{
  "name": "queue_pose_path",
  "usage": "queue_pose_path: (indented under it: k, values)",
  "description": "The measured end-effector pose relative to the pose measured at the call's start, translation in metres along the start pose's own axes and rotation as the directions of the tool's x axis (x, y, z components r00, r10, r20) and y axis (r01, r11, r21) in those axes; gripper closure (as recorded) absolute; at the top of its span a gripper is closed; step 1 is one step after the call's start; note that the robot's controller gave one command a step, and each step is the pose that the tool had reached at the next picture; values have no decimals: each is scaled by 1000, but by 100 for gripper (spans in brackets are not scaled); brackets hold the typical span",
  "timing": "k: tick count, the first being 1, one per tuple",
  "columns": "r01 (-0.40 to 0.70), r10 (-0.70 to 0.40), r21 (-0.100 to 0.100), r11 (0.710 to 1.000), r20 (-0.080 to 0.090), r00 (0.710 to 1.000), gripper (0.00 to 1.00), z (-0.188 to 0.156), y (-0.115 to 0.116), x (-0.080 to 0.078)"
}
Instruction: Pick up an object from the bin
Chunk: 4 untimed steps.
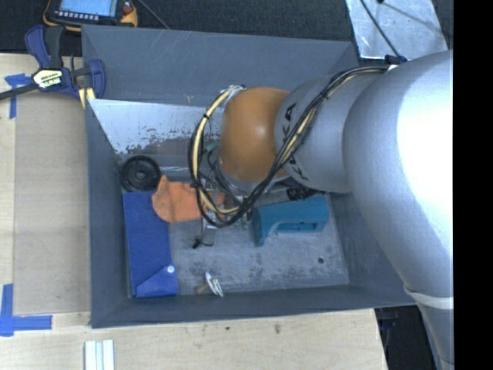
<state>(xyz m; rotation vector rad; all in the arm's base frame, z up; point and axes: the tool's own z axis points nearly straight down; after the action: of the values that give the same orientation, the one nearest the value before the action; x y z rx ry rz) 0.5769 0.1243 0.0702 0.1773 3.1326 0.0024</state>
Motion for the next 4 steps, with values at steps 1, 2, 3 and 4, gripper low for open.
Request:
queue_pose_path:
  k: [1,2,3,4]
  values:
    - [-28,28,0,1000,0,1000,0,-1,27,-28]
    - [-1,1,-1,1000,4,1000,100,-1,-1,-1]
    - [-1,1,-1,1000,4,1000,100,-1,-1,-1]
    - [-1,1,0,1000,2,1000,100,-3,-1,-1]
